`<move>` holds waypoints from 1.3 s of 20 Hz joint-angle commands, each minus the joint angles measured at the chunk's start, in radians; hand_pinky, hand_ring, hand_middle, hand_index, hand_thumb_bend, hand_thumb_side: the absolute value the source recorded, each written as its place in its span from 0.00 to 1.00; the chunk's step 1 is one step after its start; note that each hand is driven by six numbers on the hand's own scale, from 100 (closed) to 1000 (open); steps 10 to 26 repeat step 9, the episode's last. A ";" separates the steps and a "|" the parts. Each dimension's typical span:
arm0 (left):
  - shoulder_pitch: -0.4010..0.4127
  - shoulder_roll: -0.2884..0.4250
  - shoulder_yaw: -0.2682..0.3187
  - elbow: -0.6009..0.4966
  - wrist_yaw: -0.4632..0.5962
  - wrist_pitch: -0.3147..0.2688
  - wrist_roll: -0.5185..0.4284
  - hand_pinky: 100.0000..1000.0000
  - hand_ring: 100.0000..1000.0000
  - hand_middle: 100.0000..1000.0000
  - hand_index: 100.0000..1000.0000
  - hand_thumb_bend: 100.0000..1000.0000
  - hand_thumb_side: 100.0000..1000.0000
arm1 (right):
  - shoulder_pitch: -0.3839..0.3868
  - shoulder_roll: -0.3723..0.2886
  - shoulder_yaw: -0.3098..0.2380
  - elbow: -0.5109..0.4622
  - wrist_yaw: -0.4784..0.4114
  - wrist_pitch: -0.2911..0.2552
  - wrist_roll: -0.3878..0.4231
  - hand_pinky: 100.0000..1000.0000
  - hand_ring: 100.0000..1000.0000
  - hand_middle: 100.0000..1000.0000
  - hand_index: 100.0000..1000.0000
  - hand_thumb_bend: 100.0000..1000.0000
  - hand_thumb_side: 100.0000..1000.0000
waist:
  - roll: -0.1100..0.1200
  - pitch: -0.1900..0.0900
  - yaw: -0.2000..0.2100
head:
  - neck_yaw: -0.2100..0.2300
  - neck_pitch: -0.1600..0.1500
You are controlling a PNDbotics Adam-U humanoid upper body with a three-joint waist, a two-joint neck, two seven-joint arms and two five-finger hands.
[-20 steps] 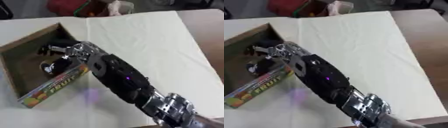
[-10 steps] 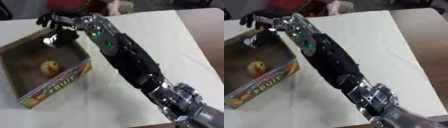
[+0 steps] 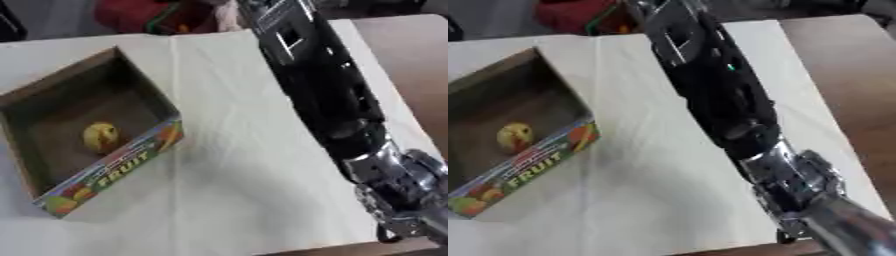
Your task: Pick up objects on the table and place them in the box.
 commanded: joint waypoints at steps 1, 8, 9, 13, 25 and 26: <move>-0.007 0.024 0.012 -0.019 -0.009 0.000 0.008 0.23 0.38 0.36 0.53 0.00 0.81 | 0.020 -0.095 -0.022 -0.096 -0.055 0.015 -0.051 0.69 0.75 0.75 0.90 0.00 0.72 | 0.005 -0.021 -0.004 | 0.019 0.001; -0.013 0.023 0.019 -0.019 -0.014 -0.003 0.016 0.23 0.38 0.36 0.53 0.00 0.82 | 0.133 -0.247 -0.079 -0.239 -0.143 0.082 -0.148 0.68 0.73 0.75 0.91 0.00 0.90 | 0.013 -0.008 -0.014 | 0.032 -0.015; -0.014 0.022 0.019 -0.019 -0.015 -0.004 0.016 0.23 0.38 0.36 0.53 0.00 0.82 | 0.156 -0.262 -0.093 -0.262 -0.157 0.090 -0.163 0.66 0.72 0.74 0.90 0.00 0.85 | 0.014 -0.006 -0.017 | 0.034 -0.019; -0.014 0.022 0.019 -0.019 -0.015 -0.004 0.016 0.23 0.38 0.36 0.53 0.00 0.82 | 0.156 -0.262 -0.093 -0.262 -0.157 0.090 -0.163 0.66 0.72 0.74 0.90 0.00 0.85 | 0.014 -0.006 -0.017 | 0.034 -0.019; -0.014 0.022 0.019 -0.019 -0.015 -0.004 0.016 0.23 0.38 0.36 0.53 0.00 0.82 | 0.156 -0.262 -0.093 -0.262 -0.157 0.090 -0.163 0.66 0.72 0.74 0.90 0.00 0.85 | 0.014 -0.006 -0.017 | 0.034 -0.019; -0.014 0.022 0.019 -0.019 -0.015 -0.004 0.016 0.23 0.38 0.36 0.53 0.00 0.82 | 0.156 -0.262 -0.093 -0.262 -0.157 0.090 -0.163 0.66 0.72 0.74 0.90 0.00 0.85 | 0.014 -0.006 -0.017 | 0.034 -0.019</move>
